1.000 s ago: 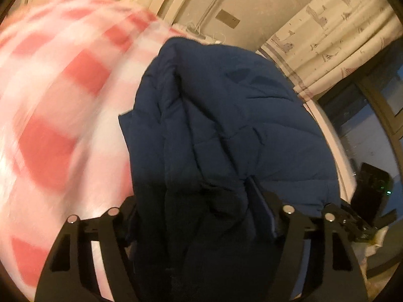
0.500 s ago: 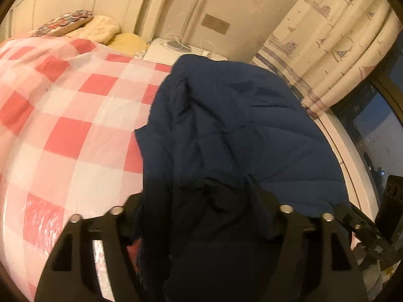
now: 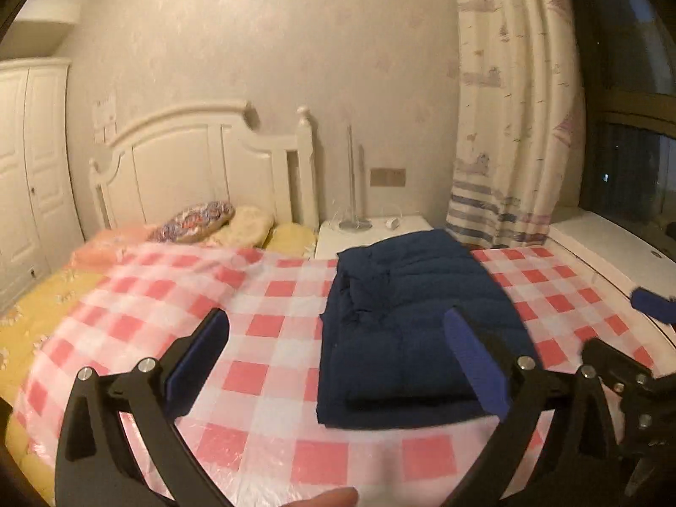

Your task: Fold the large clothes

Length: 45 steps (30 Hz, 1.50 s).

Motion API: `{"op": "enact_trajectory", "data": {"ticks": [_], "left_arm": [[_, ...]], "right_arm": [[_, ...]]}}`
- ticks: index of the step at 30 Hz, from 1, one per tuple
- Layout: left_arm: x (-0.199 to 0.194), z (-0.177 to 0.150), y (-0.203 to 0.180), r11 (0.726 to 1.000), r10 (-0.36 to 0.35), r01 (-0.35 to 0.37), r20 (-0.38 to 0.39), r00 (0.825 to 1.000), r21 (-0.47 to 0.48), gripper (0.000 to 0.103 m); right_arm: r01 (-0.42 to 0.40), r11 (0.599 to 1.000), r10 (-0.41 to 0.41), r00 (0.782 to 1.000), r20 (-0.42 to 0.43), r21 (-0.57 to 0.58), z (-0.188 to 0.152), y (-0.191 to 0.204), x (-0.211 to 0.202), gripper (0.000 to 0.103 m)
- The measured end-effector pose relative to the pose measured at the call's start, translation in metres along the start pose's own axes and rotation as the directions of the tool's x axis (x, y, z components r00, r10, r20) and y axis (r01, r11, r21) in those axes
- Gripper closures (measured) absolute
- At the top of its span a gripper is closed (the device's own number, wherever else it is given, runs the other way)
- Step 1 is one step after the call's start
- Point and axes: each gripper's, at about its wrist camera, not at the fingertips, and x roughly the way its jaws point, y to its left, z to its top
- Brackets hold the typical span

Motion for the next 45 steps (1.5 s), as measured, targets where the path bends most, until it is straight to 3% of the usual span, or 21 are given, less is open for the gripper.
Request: {"op": "enact_trajectory", "data": {"ticks": [5,10,45], "left_arm": [[-0.036,0.001,-0.010,1.000,-0.023,0.023,0.037,0.999,0.002,0.002],[-0.048,0.000,-0.017,0.999,-0.030,0.030,0.051,0.998,0.011,0.002],[-0.044,-0.012,-0.009,0.999,-0.043,0.043,-0.008,0.999,-0.012,0.002]], "right_arm": [[0.005,1.000,-0.005,0.999,0.053,0.002,0.007,-0.001,-0.034,0.005],[-0.002,1.000,0.000,0.997,0.073,0.023,0.009,-0.006,-0.043,0.005],[-0.031,1.000,0.031,0.999,0.032,0.004,0.001,0.011,-0.037,0.005]]}}
